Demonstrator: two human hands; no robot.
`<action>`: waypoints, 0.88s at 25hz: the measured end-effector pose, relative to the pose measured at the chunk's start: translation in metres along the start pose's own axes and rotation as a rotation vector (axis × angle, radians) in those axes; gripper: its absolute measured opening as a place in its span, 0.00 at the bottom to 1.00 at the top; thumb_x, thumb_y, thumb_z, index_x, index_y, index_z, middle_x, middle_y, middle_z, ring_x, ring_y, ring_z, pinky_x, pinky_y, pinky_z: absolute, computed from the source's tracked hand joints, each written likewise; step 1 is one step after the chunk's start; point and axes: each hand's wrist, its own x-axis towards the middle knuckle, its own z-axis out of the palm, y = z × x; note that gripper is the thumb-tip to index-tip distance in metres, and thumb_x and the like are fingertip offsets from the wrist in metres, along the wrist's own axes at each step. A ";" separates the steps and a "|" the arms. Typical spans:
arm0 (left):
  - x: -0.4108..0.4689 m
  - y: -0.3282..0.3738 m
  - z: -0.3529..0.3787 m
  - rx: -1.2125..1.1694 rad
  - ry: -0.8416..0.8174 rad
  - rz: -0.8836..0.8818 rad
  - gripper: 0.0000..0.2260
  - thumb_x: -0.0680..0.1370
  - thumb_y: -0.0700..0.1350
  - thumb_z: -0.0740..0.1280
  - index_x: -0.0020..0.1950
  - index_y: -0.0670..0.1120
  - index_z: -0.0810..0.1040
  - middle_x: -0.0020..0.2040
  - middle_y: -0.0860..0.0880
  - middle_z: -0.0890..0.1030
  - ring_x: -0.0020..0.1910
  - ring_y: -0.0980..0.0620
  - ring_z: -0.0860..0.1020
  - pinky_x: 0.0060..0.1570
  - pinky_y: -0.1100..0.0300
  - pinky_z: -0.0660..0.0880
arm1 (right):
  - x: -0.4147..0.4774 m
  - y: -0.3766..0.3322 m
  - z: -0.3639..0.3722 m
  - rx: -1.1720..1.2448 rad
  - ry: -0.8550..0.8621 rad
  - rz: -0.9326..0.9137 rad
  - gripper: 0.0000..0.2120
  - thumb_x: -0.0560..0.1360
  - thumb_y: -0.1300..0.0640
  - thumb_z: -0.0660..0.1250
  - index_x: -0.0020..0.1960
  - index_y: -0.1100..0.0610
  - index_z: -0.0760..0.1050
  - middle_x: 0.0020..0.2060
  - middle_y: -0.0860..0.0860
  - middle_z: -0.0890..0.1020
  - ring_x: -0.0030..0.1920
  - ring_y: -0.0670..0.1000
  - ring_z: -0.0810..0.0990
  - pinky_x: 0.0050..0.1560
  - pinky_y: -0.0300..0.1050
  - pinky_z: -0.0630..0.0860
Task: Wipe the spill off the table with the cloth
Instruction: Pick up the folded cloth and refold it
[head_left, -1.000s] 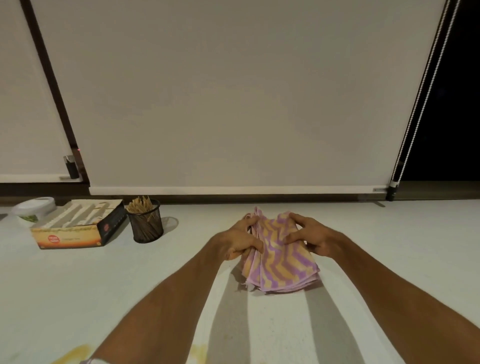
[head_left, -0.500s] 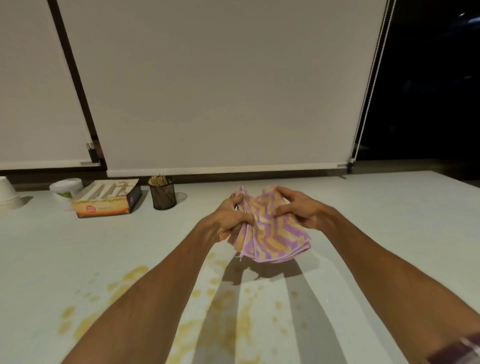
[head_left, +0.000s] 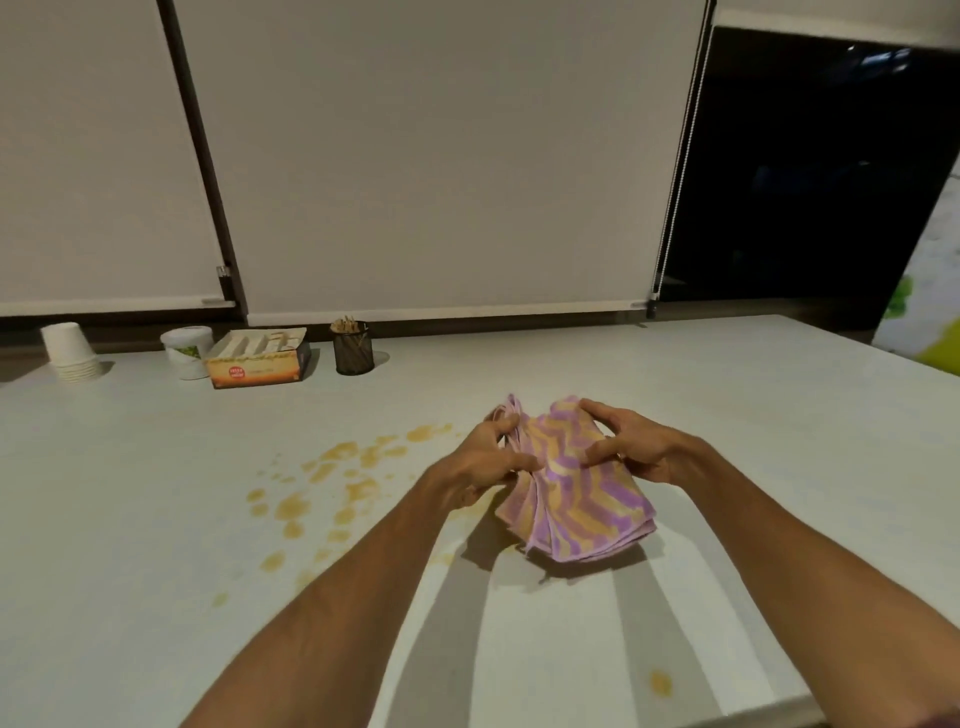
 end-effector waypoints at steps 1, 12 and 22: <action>-0.005 -0.006 0.004 0.053 -0.027 0.029 0.40 0.70 0.37 0.75 0.77 0.46 0.59 0.76 0.49 0.63 0.64 0.47 0.74 0.55 0.53 0.80 | -0.009 0.004 -0.001 -0.032 -0.001 -0.005 0.40 0.71 0.69 0.74 0.75 0.46 0.63 0.63 0.53 0.76 0.59 0.60 0.80 0.54 0.56 0.82; 0.019 -0.028 0.029 -0.197 0.338 -0.014 0.05 0.69 0.36 0.76 0.41 0.42 0.81 0.36 0.46 0.82 0.35 0.51 0.80 0.27 0.66 0.75 | -0.033 0.033 -0.013 -0.049 0.170 0.035 0.27 0.70 0.64 0.76 0.67 0.59 0.73 0.63 0.56 0.78 0.53 0.49 0.80 0.49 0.38 0.77; 0.050 -0.030 0.015 0.063 0.299 0.146 0.21 0.66 0.31 0.73 0.57 0.45 0.82 0.59 0.42 0.82 0.38 0.51 0.80 0.36 0.61 0.78 | 0.029 0.028 -0.004 -0.134 0.479 0.028 0.12 0.72 0.73 0.64 0.50 0.61 0.80 0.33 0.56 0.78 0.26 0.48 0.74 0.24 0.36 0.71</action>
